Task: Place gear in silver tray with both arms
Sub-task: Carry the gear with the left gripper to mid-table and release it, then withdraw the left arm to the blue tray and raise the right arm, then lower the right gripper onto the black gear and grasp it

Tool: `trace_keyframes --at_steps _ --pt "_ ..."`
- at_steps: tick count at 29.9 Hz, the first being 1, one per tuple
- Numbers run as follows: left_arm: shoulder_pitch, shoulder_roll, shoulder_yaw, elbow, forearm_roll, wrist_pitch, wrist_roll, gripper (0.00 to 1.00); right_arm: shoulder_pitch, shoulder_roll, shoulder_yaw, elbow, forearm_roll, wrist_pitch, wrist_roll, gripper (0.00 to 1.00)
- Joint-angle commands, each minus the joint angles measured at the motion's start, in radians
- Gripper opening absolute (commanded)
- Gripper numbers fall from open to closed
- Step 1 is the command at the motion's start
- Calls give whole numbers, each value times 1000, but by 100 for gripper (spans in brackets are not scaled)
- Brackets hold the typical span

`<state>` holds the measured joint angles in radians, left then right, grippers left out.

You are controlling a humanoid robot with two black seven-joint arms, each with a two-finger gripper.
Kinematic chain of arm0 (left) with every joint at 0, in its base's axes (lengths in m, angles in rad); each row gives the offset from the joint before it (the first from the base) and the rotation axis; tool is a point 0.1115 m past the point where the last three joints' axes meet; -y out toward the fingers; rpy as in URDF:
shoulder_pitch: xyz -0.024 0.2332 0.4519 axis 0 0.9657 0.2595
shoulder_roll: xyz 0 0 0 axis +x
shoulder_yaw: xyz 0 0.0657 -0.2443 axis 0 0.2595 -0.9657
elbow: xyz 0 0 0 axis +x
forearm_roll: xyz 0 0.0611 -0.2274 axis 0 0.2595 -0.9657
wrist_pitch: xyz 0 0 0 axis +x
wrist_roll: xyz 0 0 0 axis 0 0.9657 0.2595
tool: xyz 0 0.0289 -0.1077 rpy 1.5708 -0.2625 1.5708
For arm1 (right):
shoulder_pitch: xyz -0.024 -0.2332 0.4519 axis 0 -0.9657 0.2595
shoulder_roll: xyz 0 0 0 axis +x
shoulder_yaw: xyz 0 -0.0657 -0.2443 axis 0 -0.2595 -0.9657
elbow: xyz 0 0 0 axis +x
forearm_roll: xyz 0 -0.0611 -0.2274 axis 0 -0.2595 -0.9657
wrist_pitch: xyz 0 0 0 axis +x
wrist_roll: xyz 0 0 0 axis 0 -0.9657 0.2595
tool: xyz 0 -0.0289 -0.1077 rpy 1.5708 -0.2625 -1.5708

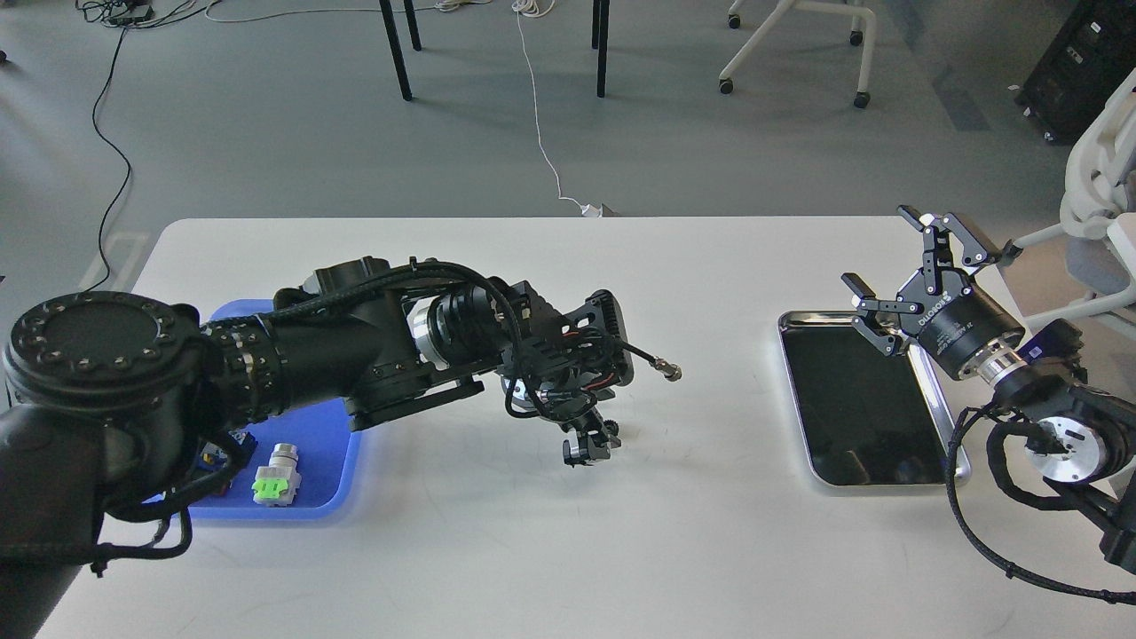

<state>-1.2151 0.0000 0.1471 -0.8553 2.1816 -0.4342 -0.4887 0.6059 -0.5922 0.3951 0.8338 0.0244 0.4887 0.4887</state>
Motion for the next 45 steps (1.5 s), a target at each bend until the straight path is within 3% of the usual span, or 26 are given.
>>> trace_keyframes --at_steps 1,9,15,19,25,30,37,45 --pt "-17 0 -64 -1 0 40 0 88 2 -3 -4 2 -3 0 0 99" --pt "15 141 -242 -14 -492 104 0 97 48 -34 -10 10 -179 0 0 99" --pt "166 346 -277 -92 -1010 264 0 97 103 -41 -12 21 -363 0 0 99" --pt "326 469 -415 -174 -1253 278 0 98 146 -41 -12 22 -461 0 0 99" --pt "624 522 -760 -225 -1307 275 0 98 239 -40 -18 79 -794 0 0 99" --pt "807 523 -963 -226 -1359 256 0 98 348 -31 -116 125 -1087 0 0 99" --pt "936 525 -1107 -226 -1459 195 0 98 566 61 -450 146 -1357 0 0 99" --pt "965 526 -1133 -286 -1459 195 0 98 672 198 -676 146 -1592 -160 0 99"
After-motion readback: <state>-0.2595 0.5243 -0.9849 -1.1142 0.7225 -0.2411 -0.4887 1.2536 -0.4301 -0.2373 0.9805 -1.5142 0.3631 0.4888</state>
